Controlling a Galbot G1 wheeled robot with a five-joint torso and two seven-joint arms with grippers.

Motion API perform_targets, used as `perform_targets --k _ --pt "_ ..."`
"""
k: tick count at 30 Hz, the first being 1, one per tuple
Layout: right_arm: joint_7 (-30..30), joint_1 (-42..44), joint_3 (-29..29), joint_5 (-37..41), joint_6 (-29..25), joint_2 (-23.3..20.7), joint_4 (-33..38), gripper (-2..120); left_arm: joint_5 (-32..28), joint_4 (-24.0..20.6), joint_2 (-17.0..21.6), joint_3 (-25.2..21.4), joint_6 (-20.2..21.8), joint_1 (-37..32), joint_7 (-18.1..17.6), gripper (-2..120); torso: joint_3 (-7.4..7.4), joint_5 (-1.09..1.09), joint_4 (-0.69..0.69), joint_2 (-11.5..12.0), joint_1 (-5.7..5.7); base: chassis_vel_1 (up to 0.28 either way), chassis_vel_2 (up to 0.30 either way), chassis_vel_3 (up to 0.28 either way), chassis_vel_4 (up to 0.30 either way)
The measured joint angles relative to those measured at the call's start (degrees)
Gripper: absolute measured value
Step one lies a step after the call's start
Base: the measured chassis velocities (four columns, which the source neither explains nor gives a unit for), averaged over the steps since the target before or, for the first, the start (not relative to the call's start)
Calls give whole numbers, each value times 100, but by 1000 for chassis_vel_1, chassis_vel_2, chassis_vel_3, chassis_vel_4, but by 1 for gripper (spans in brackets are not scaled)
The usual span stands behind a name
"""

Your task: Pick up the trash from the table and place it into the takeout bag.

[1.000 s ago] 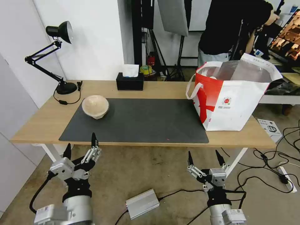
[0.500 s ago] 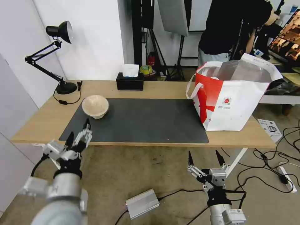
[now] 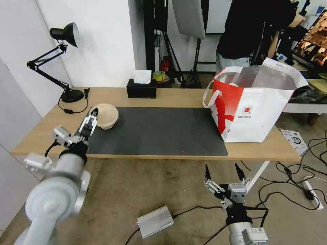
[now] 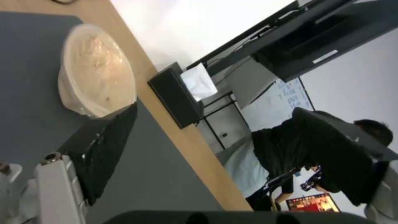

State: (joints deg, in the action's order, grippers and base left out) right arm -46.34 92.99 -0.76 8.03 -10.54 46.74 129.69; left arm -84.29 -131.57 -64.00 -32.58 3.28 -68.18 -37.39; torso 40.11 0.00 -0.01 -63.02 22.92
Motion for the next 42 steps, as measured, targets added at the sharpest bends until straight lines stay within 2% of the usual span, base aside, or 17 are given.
perform_targets --k 4,10,13,16,29,34,42 --pt "-1 0 0 0 -1 0 0 100 -341 524 164 160 0 538 -183 100 0 0 0 0 0 0 0 0 0" --pt "0 0 0 0 -1 0 0 100 -393 1046 279 385 29 939 -286 100 0 0 1 0 0 0 0 0 0" --pt "0 0 0 0 -1 0 0 100 -394 1130 291 424 38 994 -300 100 0 0 0 0 0 0 0 0 0" --pt "0 0 0 0 -1 0 0 100 -406 1537 312 593 61 1235 -417 100 0 0 0 0 0 0 0 0 0" --pt "0 0 0 0 -1 0 0 100 -292 2054 282 714 145 1442 -786 100 0 0 1 0 0 0 0 0 0" --pt "0 0 0 0 -1 0 0 100 -234 2166 278 730 155 1483 -790 100 0 0 1 0 0 0 0 0 0" --pt "0 0 0 0 0 0 0 100 -147 2728 47 960 286 1878 -775 100 -1 0 0 0 0 0 0 0 0"
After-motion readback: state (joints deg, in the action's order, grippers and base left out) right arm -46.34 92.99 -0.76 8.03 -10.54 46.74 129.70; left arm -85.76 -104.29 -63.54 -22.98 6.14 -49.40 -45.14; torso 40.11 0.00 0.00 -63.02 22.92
